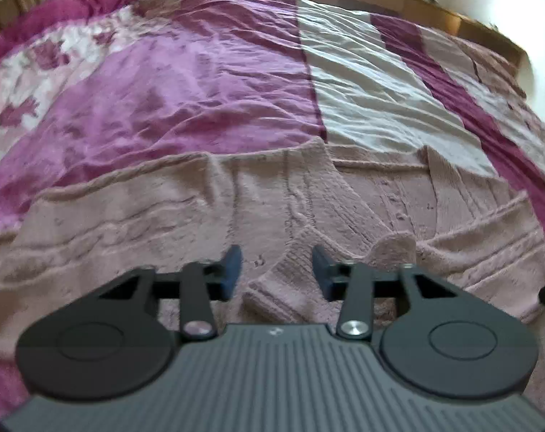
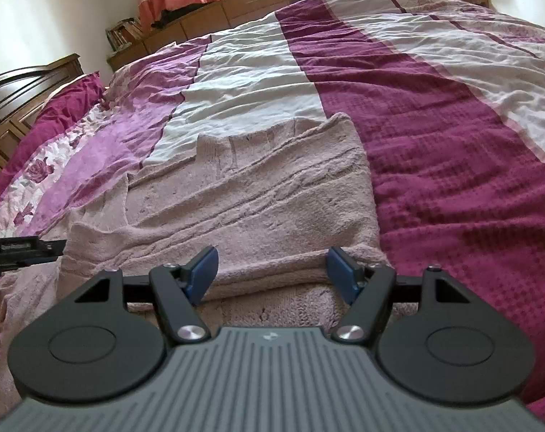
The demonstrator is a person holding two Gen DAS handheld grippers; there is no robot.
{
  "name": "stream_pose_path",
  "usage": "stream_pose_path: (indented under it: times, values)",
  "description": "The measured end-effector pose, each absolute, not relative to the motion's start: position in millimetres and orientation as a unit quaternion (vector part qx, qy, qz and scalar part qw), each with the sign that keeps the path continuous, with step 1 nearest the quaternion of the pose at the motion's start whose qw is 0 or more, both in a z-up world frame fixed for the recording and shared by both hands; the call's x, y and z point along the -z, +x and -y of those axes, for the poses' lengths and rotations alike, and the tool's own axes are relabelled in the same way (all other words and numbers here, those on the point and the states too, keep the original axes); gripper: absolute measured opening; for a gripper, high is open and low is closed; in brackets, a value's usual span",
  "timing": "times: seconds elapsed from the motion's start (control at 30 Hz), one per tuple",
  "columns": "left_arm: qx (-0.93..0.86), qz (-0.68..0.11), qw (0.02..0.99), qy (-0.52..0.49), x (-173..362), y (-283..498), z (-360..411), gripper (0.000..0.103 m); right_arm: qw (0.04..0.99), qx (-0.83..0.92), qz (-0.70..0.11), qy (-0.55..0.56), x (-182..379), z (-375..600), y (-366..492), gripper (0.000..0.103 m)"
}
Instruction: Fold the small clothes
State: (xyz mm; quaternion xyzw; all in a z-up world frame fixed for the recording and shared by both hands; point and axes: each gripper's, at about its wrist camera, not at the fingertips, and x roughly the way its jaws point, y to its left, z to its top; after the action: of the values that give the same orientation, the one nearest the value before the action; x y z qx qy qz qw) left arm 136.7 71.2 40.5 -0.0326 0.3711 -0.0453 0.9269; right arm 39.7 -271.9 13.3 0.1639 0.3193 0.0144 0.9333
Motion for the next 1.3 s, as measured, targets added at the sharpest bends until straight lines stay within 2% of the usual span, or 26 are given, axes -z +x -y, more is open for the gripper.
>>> stream_pose_path:
  times: [0.13, 0.23, 0.3, 0.33, 0.57, 0.73, 0.97, 1.13, 1.3]
  values:
    - [0.084, -0.396, 0.914, -0.003, -26.8, 148.4, -60.2, 0.049, 0.935, -0.015, -0.315, 0.161, -11.3, 270.3, 38.5, 0.075]
    - [0.086, -0.386, 0.918, 0.021, -21.9, 148.4, -52.7, 0.048, 0.937, -0.015, -0.313, 0.153, -10.3, 268.0, 38.3, 0.076]
    - [0.089, -0.385, 0.918, 0.02, -21.7, 147.0, -51.7, 0.032, 0.938, -0.015, -0.313, 0.151, -9.7, 267.6, 37.7, 0.076]
    - [0.092, -0.385, 0.918, 0.015, -22.6, 146.0, -52.0, 0.014, 0.938, -0.015, -0.312, 0.151, -9.5, 267.5, 37.7, 0.076]
    - [0.019, -0.354, 0.935, -0.02, -46.0, 120.9, -69.4, 0.013, 0.938, -0.015, -0.311, 0.151, -9.3, 266.5, 37.4, 0.076]
    - [-0.023, -0.358, 0.933, -0.009, -41.9, 109.8, -84.1, 0.013, 0.939, -0.014, -0.311, 0.145, -9.2, 265.6, 37.0, 0.076]
    - [0.0, -0.364, 0.931, -0.029, -37.7, 109.0, -86.4, 0.019, 0.931, -0.018, -0.323, 0.169, -27.8, 273.0, 43.6, 0.076]
    - [0.008, -0.365, 0.928, -0.074, -36.8, 111.0, -98.3, 0.02, 0.93, -0.015, -0.314, 0.191, -51.5, 286.3, 77.1, 0.076]
    - [0.01, -0.364, 0.924, -0.114, -34.6, 113.2, -111.5, 0.02, 0.912, 0.004, -0.337, 0.236, -45.7, 302.5, 131.8, 0.075]
